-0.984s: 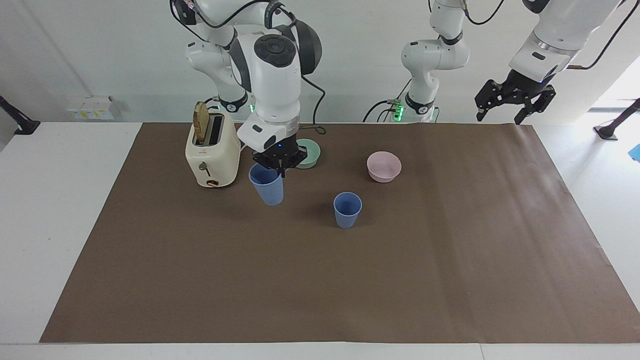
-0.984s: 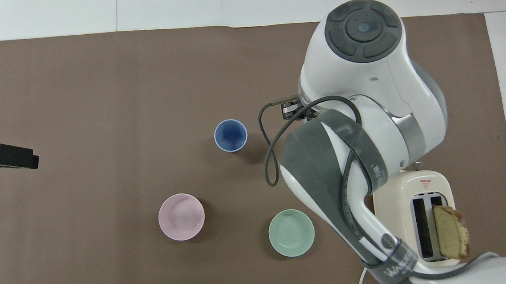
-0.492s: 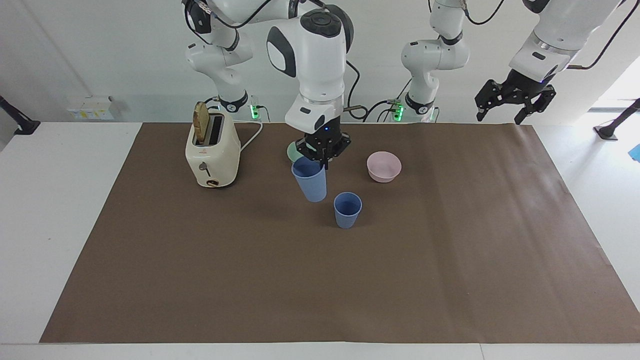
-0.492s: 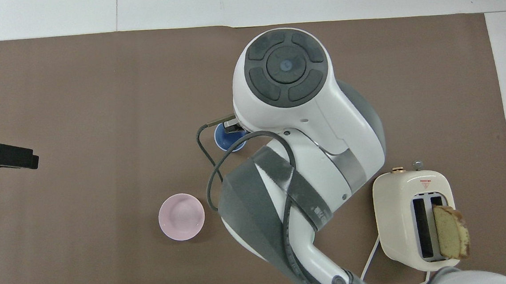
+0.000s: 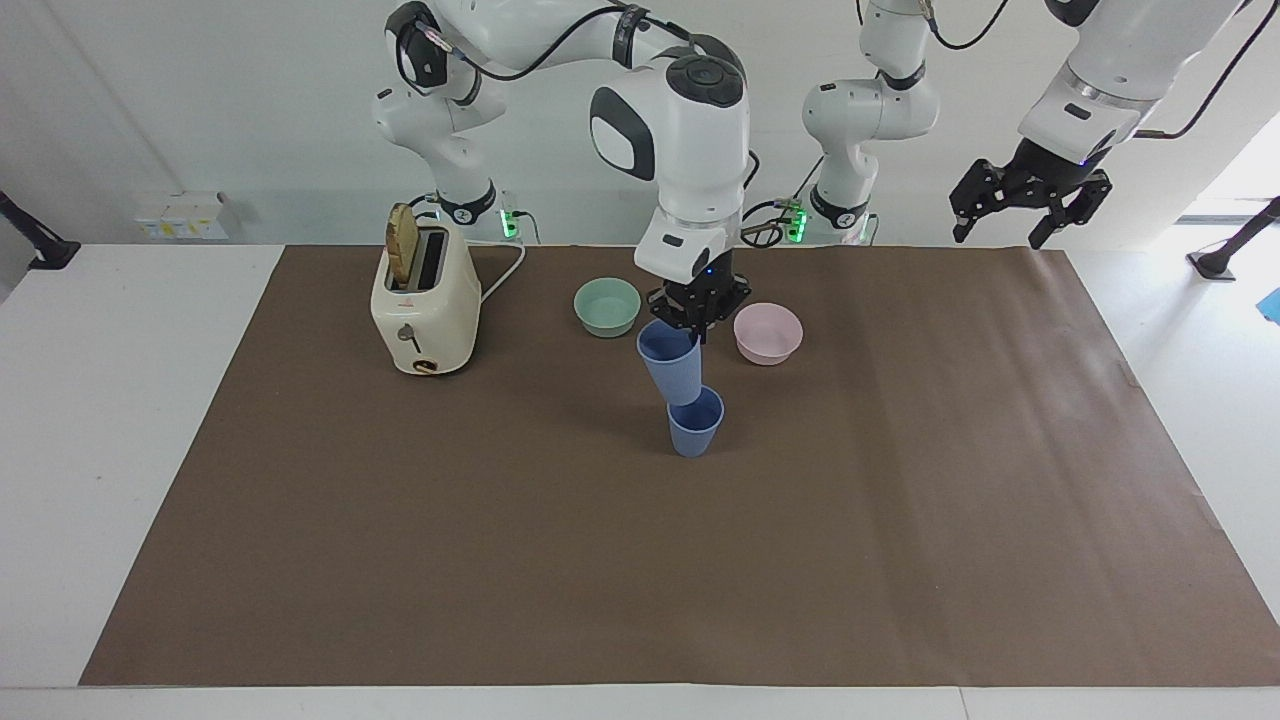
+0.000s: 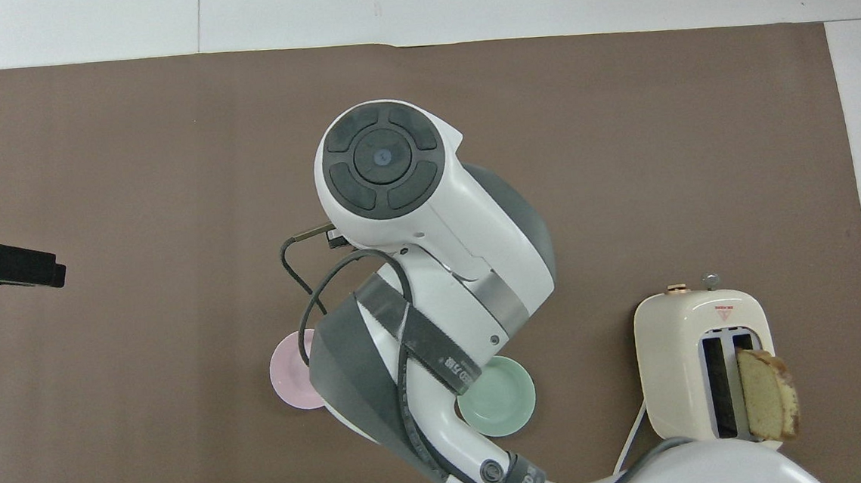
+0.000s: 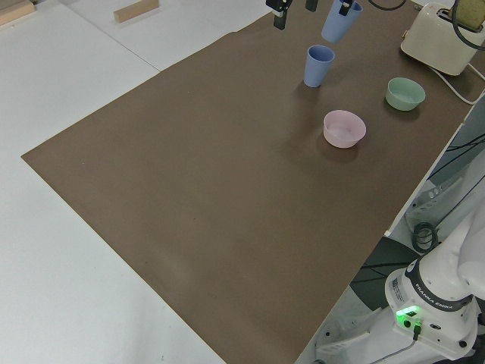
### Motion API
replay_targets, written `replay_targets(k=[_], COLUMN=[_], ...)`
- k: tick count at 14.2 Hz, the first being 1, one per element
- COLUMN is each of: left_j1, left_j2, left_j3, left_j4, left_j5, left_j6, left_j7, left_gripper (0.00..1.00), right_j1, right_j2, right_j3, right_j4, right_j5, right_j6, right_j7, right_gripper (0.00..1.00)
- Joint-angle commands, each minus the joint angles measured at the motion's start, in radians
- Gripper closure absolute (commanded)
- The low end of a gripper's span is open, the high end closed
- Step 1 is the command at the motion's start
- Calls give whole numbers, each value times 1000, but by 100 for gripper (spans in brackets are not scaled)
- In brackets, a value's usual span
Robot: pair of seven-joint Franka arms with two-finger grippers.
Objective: Stack blue cups with both arms
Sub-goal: 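Carry the held blue cup with the right gripper over the center cup, then lower the blue cup into the center cup and open the right gripper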
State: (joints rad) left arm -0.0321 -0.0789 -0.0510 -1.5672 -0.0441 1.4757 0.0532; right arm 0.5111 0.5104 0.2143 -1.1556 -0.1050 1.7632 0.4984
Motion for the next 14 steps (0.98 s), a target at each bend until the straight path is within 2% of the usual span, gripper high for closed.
replay_targets(k=[1,14], left_j1=[14,14], left_j2=[-24,-24], left_j3=[-7,-7], left_j4=[-20,-20], left_j5=[13,13], left_j6=[-2,-2], left_j7=[10,10], left_gripper=[0,0], right_j1=[27,24], right_j2=[48,76], right_j3=[0,-13], right_j4=[40,31], right_j5=[-16,-27], right_j6=[31,44], right_j7=[26,26], right_gripper=[100,100])
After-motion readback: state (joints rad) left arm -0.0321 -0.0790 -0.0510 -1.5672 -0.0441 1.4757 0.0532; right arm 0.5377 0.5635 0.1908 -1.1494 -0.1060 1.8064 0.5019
